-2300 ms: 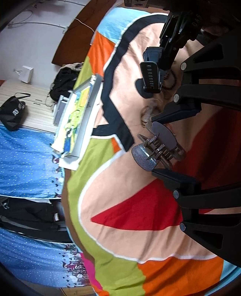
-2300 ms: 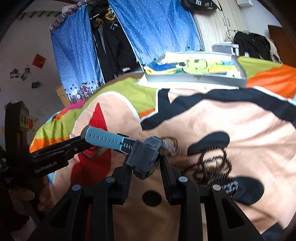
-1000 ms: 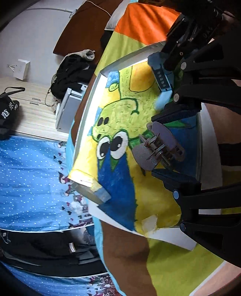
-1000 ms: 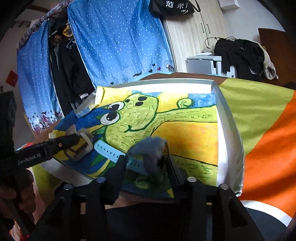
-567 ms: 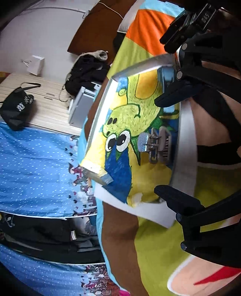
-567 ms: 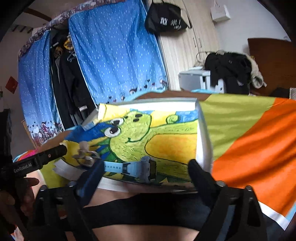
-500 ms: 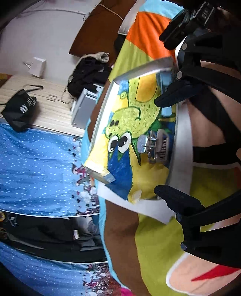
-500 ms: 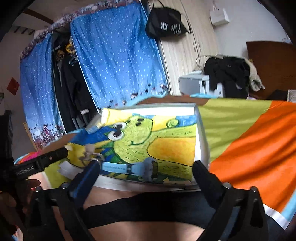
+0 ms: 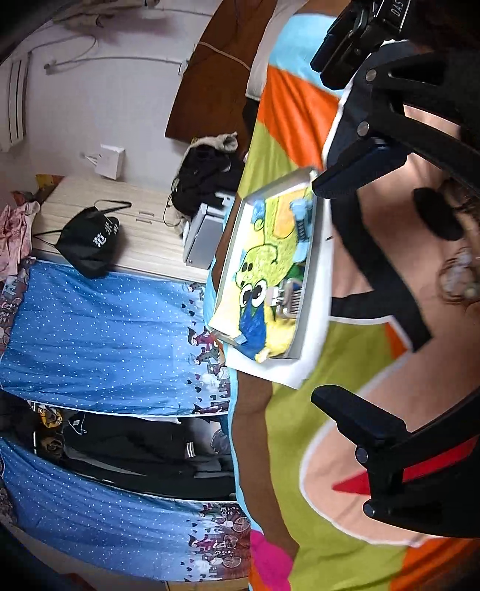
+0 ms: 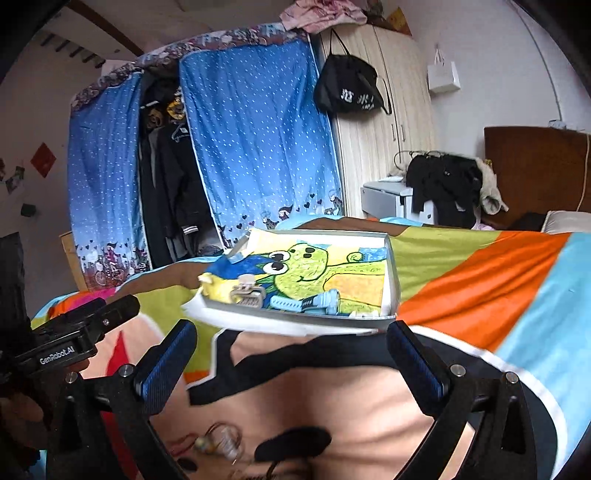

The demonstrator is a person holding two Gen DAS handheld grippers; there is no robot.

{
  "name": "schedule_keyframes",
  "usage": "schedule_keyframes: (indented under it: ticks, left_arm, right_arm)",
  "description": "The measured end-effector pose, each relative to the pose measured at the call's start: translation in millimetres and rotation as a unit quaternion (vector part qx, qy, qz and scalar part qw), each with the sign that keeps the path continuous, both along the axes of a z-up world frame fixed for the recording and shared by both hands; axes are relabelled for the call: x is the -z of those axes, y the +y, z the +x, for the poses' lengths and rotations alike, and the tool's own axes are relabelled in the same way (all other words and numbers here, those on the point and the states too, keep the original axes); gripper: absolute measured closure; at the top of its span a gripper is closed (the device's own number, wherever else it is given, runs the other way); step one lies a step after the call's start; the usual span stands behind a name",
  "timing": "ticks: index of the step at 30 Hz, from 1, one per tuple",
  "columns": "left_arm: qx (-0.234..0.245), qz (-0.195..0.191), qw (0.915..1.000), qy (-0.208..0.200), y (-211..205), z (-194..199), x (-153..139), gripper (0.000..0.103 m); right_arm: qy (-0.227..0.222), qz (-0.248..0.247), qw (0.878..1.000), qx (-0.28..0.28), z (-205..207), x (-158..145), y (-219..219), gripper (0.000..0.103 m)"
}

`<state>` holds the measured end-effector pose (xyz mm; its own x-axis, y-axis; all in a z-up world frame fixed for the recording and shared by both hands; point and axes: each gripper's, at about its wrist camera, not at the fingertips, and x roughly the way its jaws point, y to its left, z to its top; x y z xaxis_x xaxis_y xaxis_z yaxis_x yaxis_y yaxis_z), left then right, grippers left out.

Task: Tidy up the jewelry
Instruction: 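Move both tools from the tray back over the remaining jewelry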

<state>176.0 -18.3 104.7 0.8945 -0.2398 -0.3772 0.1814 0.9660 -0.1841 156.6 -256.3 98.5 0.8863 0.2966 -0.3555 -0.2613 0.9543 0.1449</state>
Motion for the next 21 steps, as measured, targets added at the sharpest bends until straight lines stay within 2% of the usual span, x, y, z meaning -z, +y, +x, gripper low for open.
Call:
schedule_keyframes:
  ticks: [5,11,21]
  left_arm:
    - [0.011,-0.002,0.9999,0.0,8.5,-59.8,-1.7,0.004]
    - [0.018,0.007,0.9998,0.006,10.8,-112.5,9.0,0.004]
    - [0.006,0.015,0.9979,0.062,14.0,-148.0,59.2,0.004]
  right_arm:
    - [-0.007,0.001,1.0,0.004,-56.2,0.7,-0.5,0.0]
    - [0.011,-0.01,1.0,0.004,-95.2,18.6,-0.9,0.0]
    - [0.089,-0.025,0.996,-0.008,-123.8,70.1,1.6,0.0]
